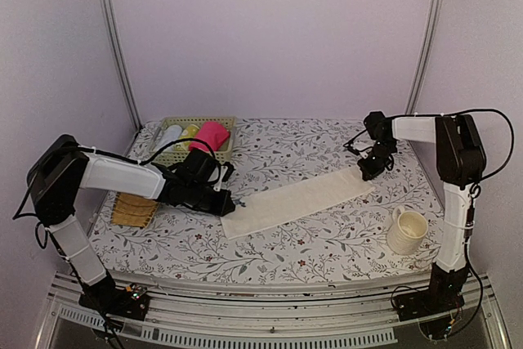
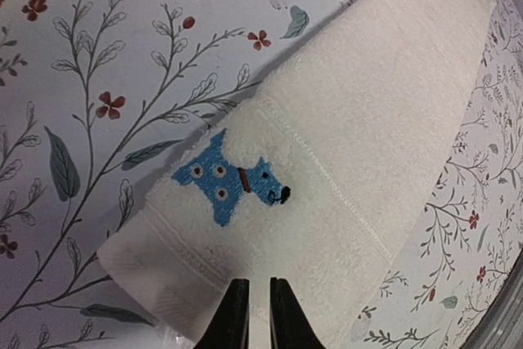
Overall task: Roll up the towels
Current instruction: Pick up the towel from the center of the board.
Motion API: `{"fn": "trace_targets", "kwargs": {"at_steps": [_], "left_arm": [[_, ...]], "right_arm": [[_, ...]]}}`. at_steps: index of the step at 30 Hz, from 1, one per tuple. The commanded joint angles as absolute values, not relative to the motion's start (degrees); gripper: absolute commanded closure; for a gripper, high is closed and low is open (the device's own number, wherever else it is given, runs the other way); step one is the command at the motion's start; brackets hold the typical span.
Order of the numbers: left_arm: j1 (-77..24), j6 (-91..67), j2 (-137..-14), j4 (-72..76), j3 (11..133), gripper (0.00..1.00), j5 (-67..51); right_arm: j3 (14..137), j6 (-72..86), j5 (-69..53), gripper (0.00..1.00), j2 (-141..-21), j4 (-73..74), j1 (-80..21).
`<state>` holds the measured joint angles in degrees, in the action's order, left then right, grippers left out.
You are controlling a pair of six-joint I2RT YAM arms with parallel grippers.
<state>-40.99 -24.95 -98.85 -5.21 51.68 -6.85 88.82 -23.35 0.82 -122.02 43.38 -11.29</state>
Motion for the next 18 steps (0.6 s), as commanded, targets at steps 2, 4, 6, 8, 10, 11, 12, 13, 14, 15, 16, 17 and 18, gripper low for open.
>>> {"fn": "trace_targets", "kwargs": {"at_steps": [2,4,6,8,10,11,12,13,14,15,16,17,18], "left_arm": [[-41.8,-23.6,-97.3,-5.3,52.3,0.87,-5.6],[-41.8,-23.6,-97.4,-5.4,52.2,0.87,-5.5],[-41.7,-23.5,-97.5,-5.4,52.2,0.87,-5.4],[-41.7,-23.5,-97.5,-5.3,52.2,0.87,-5.4],[-41.7,-23.4,-97.6,-5.4,52.3,0.87,-5.3],[-41.7,-23.3,-97.8,-5.4,52.4,0.87,-5.3],[-41.7,-23.3,-97.9,-5.5,52.5,0.87,-5.4],[-41.6,-23.2,-98.0,-5.6,52.6,0.87,-5.4],[-41.7,-23.1,-98.1,-5.7,52.8,0.87,-5.4],[-41.6,-23.0,-98.3,-5.9,52.9,0.87,-5.4],[-41.7,-22.9,-98.5,-5.9,52.9,0.87,-5.4],[-41.7,-22.8,-98.5,-5.8,52.9,0.87,-5.4],[-41.6,-22.8,-98.6,-5.9,52.9,0.87,-5.4]], "right_arm": [[90.4,-24.2,3.6,0.97,-124.5,44.0,-6.1],[92.7,-24.4,0.3,0.98,-123.0,45.4,-4.4],[94.6,-24.7,-2.8,0.98,-120.9,46.6,-3.3],[95.9,-24.9,-5.4,0.98,-118.8,47.5,-3.0],[97.0,-25.1,-7.5,0.97,-117.2,48.9,-3.0],[97.8,-25.1,-8.5,0.98,-116.9,49.8,-3.0],[98.5,-24.9,-9.6,0.98,-116.8,50.9,-3.0],[99.0,-24.7,-10.8,0.98,-116.6,51.8,-3.0],[99.1,-24.4,-12.5,0.98,-116.4,52.6,-3.0],[99.1,-24.2,-14.5,0.97,-116.1,53.3,-3.0],[99.1,-24.0,-16.4,0.98,-116.0,53.9,-3.0],[99.0,-23.7,-18.8,0.98,-116.0,54.7,-3.0],[98.9,-23.6,-21.3,0.97,-116.1,55.5,-3.0]]}}
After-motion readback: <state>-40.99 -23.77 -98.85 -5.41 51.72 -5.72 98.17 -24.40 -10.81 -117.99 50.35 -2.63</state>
